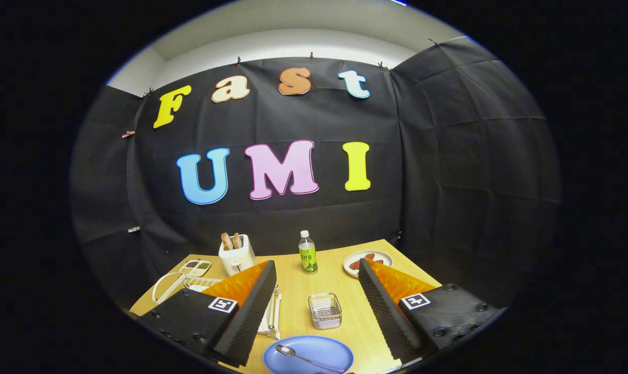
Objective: Take the plate from the dish rack, then take the spoon from the basket and place it into the plate.
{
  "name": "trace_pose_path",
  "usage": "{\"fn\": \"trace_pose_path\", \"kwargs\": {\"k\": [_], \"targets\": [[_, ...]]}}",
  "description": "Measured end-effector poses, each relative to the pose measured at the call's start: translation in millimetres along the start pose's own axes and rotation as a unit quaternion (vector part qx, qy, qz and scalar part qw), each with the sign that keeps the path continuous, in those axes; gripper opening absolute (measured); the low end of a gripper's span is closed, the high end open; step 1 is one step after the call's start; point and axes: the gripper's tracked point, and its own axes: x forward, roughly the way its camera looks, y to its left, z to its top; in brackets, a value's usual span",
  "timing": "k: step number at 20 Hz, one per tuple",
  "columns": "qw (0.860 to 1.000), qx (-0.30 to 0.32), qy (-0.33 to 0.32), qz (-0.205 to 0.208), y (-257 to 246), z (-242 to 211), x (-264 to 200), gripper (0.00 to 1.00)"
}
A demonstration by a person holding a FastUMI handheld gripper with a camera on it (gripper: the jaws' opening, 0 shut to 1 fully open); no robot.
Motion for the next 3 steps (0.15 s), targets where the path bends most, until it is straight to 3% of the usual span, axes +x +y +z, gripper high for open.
{"fn": "trace_pose_path", "kwargs": {"k": [3], "targets": [[1.0, -0.002, 0.0, -0.001, 0.3, -0.2, -0.9, 0.98]]}}
